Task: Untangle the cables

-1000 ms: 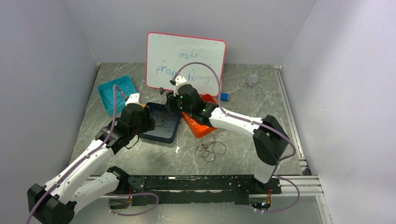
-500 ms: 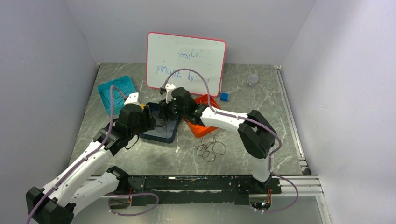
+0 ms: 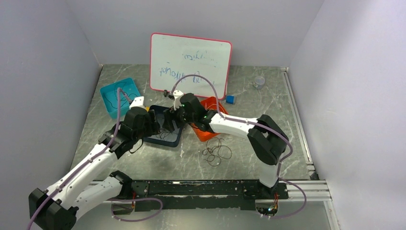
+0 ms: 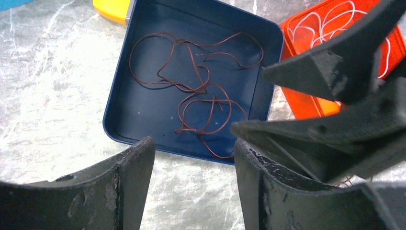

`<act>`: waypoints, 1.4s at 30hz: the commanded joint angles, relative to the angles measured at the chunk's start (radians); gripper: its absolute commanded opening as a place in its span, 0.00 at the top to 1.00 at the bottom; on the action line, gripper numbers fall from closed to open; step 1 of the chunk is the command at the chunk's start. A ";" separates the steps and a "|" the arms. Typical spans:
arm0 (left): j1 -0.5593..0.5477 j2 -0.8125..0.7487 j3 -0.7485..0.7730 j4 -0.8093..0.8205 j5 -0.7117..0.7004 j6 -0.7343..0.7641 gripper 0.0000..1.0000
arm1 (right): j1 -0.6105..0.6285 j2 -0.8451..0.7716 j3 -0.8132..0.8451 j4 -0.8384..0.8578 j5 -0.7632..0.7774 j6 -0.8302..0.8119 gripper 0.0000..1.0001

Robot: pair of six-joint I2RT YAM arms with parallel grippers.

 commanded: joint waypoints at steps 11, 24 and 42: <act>0.009 0.048 0.010 0.092 0.108 0.061 0.05 | -0.002 -0.497 -0.352 -0.126 0.522 0.161 0.42; -0.333 0.267 0.080 0.283 0.181 0.032 0.12 | -0.033 -0.814 -0.558 -0.506 0.613 0.472 0.54; -0.420 0.355 0.102 0.324 0.126 0.008 0.16 | -0.120 -0.771 -0.746 -0.284 0.350 0.701 0.56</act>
